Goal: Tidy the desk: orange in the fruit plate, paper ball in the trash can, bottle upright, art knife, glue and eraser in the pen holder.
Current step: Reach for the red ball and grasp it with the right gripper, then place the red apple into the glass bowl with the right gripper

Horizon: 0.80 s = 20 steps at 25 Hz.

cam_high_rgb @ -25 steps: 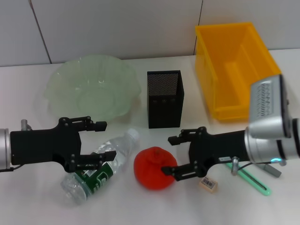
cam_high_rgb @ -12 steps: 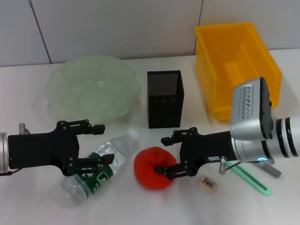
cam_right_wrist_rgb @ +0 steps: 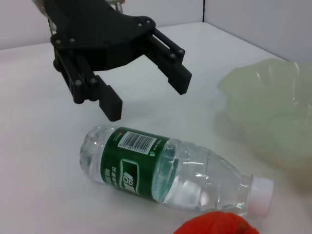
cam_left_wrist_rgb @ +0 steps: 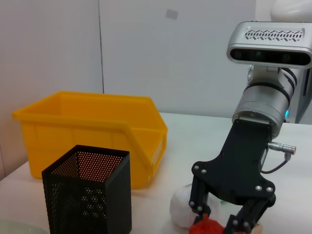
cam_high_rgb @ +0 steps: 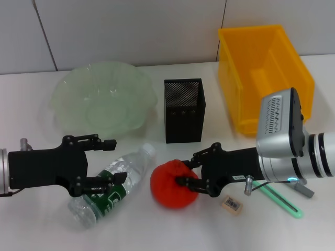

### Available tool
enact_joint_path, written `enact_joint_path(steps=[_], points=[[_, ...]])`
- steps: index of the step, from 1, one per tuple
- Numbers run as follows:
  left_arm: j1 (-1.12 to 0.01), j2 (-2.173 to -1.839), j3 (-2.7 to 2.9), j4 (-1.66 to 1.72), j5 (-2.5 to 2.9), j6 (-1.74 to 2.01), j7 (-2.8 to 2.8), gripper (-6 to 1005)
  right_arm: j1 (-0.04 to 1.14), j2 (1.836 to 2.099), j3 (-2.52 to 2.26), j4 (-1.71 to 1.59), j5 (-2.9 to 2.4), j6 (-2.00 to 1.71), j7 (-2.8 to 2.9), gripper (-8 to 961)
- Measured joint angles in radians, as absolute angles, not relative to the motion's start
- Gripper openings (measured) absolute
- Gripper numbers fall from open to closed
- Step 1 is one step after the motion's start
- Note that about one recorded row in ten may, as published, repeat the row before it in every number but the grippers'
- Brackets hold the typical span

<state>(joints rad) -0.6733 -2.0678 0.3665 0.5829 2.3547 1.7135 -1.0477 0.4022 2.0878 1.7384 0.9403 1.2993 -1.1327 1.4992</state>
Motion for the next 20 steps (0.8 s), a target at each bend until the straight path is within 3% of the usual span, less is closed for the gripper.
enact_joint_path(steps=[5, 8, 20], points=[[-0.673, -2.068, 0.367, 0.583, 2.355, 1.713, -1.045, 767, 0.398, 2.088, 1.738, 0.951, 1.299, -1.137, 1.500, 400], [-0.672, -2.068, 0.367, 0.583, 2.355, 1.713, -1.041, 767, 0.386, 2.088, 1.733, 0.972, 1.299, -1.140, 1.501, 166], [-0.671, -2.068, 0.367, 0.583, 2.355, 1.713, -1.038, 766, 0.277, 2.084, 1.700, 1.184, 1.337, -1.143, 1.547, 71]])
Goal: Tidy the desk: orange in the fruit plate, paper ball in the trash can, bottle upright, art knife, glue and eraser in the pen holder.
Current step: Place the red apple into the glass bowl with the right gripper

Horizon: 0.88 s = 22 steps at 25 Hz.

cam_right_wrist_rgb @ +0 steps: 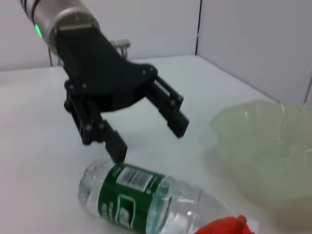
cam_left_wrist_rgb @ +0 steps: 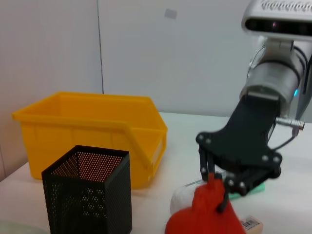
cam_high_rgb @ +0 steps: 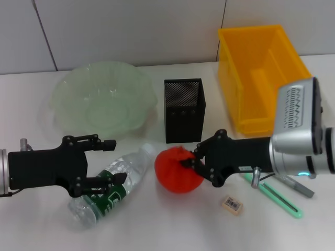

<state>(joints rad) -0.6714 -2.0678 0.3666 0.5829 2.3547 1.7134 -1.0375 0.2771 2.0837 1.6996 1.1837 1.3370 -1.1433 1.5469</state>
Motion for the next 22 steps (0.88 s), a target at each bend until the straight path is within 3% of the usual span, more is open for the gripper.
enact_joint_path(steps=[12, 22], points=[[-0.668, -2.069, 0.371, 0.574, 2.355, 1.699, -1.034, 767, 0.260, 2.081, 1.741, 1.419, 1.332, -1.133, 1.633, 42], [-0.667, -2.071, 0.392, 0.574, 2.354, 1.689, -1.034, 766, 0.482, 2.077, 1.910, 1.344, 1.336, -1.134, 1.696, 50]])
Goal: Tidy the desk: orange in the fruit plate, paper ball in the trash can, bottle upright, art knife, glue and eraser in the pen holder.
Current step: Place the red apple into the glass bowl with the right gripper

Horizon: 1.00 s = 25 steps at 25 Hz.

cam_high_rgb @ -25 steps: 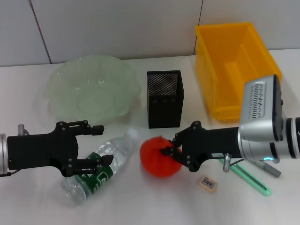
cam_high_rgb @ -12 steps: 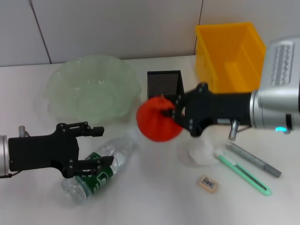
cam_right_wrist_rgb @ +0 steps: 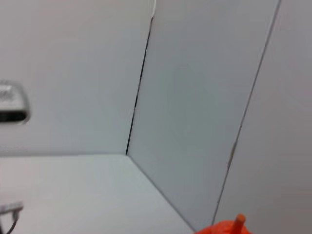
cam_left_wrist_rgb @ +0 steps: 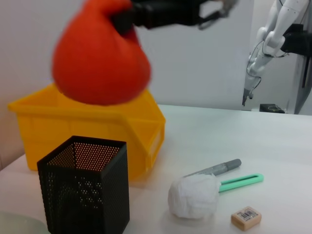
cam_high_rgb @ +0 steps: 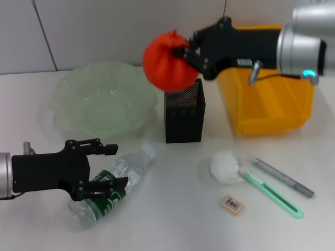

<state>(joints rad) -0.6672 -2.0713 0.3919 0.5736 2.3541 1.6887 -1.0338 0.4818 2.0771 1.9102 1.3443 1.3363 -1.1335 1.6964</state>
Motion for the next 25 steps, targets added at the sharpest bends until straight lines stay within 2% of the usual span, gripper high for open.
enact_joint_path(steps=[13, 25], points=[[-0.666, -2.072, 0.396, 0.564, 2.353, 1.679, -1.021, 766, 0.723, 2.065, 1.919, 0.996, 1.328, -0.990, 1.628, 60], [-0.670, -2.072, 0.396, 0.533, 2.344, 1.680, -0.992, 767, 0.830, 2.074, 1.795, 0.831, 1.340, -0.769, 1.571, 70]])
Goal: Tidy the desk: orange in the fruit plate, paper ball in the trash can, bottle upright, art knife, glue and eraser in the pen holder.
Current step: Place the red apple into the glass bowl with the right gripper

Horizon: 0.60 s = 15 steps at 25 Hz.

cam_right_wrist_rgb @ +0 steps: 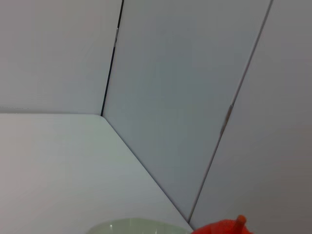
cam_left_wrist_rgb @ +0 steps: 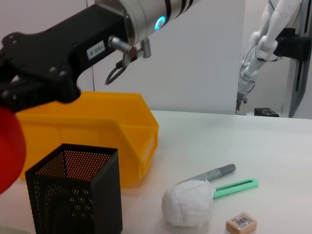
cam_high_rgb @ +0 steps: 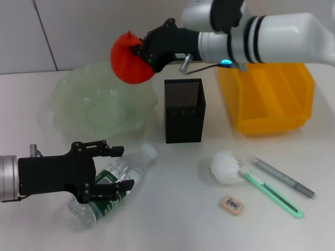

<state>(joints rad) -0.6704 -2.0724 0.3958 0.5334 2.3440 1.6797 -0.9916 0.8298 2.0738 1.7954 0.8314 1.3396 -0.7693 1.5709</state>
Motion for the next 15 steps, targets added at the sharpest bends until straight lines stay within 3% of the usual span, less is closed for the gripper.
enact_joint_path(steps=[15], points=[[-0.663, -2.072, 0.396, 0.517, 2.314, 1.685, -0.971, 767, 0.934, 2.082, 1.726, 0.624, 1.751, -0.606, 1.295, 82]])
